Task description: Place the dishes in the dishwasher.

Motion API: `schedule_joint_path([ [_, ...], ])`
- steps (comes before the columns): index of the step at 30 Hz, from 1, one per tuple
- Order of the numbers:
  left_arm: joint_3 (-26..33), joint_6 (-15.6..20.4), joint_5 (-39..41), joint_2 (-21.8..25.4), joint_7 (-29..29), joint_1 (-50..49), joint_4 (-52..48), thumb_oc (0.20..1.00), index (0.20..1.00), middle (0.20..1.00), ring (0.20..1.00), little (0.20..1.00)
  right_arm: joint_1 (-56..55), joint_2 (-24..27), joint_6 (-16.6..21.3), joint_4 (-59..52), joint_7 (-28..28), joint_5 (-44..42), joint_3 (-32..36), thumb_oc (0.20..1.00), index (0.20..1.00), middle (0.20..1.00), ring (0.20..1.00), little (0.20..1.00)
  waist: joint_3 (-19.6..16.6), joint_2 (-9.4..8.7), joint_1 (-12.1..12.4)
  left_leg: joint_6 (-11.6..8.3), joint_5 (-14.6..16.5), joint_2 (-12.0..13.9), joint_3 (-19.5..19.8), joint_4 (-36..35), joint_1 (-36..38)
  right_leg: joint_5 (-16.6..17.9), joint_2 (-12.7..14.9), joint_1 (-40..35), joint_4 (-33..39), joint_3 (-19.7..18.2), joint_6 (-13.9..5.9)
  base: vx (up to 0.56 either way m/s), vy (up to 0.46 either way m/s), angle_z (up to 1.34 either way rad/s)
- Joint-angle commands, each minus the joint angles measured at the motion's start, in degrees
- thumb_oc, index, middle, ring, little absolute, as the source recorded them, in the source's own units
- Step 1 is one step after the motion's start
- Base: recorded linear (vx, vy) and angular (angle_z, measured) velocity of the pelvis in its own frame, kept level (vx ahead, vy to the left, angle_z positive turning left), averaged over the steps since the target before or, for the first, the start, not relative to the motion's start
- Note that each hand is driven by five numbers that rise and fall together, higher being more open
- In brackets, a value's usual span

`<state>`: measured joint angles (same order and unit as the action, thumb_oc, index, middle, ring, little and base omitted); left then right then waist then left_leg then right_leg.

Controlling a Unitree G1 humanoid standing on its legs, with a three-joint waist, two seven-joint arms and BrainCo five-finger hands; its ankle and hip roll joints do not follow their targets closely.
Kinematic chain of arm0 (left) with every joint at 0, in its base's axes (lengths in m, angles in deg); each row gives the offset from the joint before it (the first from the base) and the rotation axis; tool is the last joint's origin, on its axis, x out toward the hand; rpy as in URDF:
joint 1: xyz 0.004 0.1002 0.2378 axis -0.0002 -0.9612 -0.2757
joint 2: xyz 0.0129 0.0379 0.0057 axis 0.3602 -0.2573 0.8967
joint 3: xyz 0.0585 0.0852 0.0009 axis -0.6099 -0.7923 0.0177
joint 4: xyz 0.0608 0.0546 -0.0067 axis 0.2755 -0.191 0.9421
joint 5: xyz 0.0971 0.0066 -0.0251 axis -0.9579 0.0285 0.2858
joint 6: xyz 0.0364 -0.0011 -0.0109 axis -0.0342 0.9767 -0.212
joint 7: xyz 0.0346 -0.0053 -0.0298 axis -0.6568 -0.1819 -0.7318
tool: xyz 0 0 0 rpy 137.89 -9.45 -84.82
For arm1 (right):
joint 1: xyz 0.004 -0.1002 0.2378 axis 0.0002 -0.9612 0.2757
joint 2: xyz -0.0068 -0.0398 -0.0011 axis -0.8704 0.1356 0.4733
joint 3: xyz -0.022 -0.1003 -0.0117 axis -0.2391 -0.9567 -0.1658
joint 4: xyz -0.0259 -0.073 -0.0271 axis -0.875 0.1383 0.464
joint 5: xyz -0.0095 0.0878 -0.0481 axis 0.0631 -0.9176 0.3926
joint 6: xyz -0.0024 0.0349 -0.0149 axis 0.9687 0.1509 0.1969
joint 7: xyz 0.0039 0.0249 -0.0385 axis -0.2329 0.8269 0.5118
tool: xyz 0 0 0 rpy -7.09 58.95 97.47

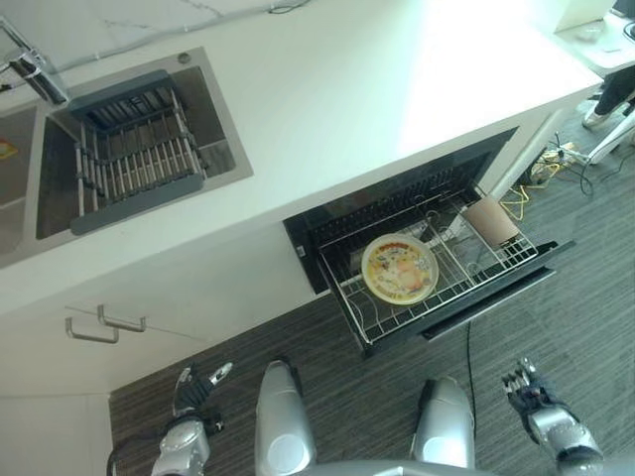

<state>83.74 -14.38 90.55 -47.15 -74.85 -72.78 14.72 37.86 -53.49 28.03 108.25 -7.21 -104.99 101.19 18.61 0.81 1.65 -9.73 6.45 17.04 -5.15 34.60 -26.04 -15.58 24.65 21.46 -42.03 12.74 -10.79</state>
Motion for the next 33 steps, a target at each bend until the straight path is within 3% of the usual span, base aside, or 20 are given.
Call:
schedule_joint_path([
  [1, -1.7, 0.2, 1.2, 3.7, -0.1, 0.6, -2.1, 1.000, 1.000, 1.000, 1.000, 1.000, 1.9, 1.9, 1.3, -1.4, 1.1, 4.0, -0.3, 0.200, 0.200, 0.200, 0.200, 0.200, -0.1, 0.56, 1.3, -2.17, 0.0, 1.4, 1.9, -3.0, 3.7, 2.5, 1.2, 0.6, 0.3, -0.3, 0.18, -0.03, 0.056, 0.08],
  [8, -3.8, 0.1, 2.0, 4.6, -0.2, 1.3, -2.3, 1.000, 1.000, 1.000, 1.000, 1.000, 11.7, 6.1, 0.2, 0.9, -0.1, 11.5, -5.7, 0.200, 0.200, 0.200, 0.200, 0.200, 1.1, 1.57, 4.1, -2.97, -1.4, 1.3, 2.3, -4.1, 3.0, 3.7, 3.7, 1.7, 0.6, 0.6, -1.03, -0.04, 0.067, 0.10],
  [16, -5.1, 0.5, 2.3, 5.0, -0.1, 1.4, -1.9, 1.000, 1.000, 1.000, 1.000, 1.000, 17.3, 9.3, -0.9, 4.5, 1.1, 15.8, -8.4, 0.200, 0.200, 0.200, 0.200, 0.200, 2.0, 2.22, 5.7, -3.54, -2.1, 1.4, 2.9, -4.1, 2.3, 4.2, 5.6, 2.3, 0.1, 1.1, -1.70, 0.00, 0.032, 0.07],
  [24, -7.0, 1.1, 3.0, 6.0, -0.8, 0.1, -3.9, 1.000, 1.000, 1.000, 1.000, 1.000, 28.5, 12.8, -1.5, 2.8, 1.1, 23.3, -15.3, 0.200, 0.200, 0.200, 0.200, 0.200, 3.8, 3.25, 7.7, -4.02, -2.2, 1.3, 3.3, -3.1, 0.8, 3.6, 7.4, 3.9, -1.9, 1.1, -1.91, 0.04, 0.041, 0.08],
  [29, -9.2, 1.7, 4.7, 6.7, -2.0, -1.9, -7.1, 1.000, 1.000, 1.000, 1.000, 1.000, 36.7, 15.6, -1.8, 3.5, -0.6, 27.4, -18.7, 0.200, 0.200, 0.200, 0.200, 0.200, 4.9, 4.59, 9.5, -3.81, -1.8, 0.0, 3.8, -1.6, -2.0, 2.5, 8.9, 6.8, -4.8, 0.5, -1.90, 0.06, 0.070, 0.14],
  [33, -11.0, 1.2, 5.3, 7.6, -3.0, -4.2, -9.3, 1.000, 1.000, 1.000, 1.000, 1.000, 45.4, 18.5, -2.3, 5.2, -2.6, 31.9, -23.1, 0.200, 0.200, 0.200, 0.200, 0.200, 5.5, 6.24, 12.3, -3.29, -2.6, -2.2, 3.6, -3.7, -1.3, 3.4, 11.1, 4.4, -2.9, 2.7, -2.37, 0.18, 0.162, 0.34],
])
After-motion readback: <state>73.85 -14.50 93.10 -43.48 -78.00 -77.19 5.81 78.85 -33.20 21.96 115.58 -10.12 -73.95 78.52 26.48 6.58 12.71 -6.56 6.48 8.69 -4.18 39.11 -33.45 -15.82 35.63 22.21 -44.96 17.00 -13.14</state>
